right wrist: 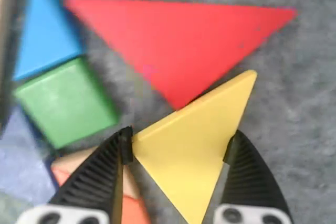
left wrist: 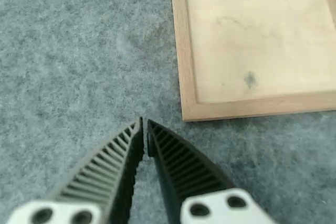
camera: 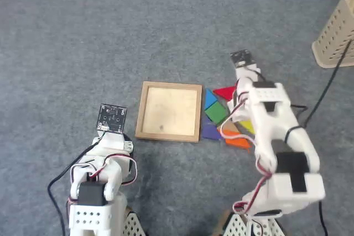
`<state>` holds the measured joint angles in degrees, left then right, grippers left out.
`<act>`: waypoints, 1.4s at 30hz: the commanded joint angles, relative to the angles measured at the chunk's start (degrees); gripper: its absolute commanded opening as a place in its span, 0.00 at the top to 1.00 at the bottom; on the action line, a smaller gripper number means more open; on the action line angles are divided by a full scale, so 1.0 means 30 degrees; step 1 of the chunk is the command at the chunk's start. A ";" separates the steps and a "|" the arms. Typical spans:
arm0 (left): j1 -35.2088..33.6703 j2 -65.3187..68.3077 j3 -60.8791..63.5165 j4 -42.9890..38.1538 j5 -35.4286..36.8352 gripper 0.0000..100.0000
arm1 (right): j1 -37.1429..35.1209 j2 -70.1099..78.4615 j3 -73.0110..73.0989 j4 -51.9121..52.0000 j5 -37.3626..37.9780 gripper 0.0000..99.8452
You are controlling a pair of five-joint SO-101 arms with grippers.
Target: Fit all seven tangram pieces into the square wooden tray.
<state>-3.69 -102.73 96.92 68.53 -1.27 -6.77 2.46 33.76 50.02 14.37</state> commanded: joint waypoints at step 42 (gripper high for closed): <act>-0.0088 -0.0088 -0.0103 0.0088 0.0176 0.99 | -1.0652 0.0923 -0.5216 -0.1158 1.0051 0.90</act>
<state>-3.69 -102.73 96.92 68.53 -1.27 -37.63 6.33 22.51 48.70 43.21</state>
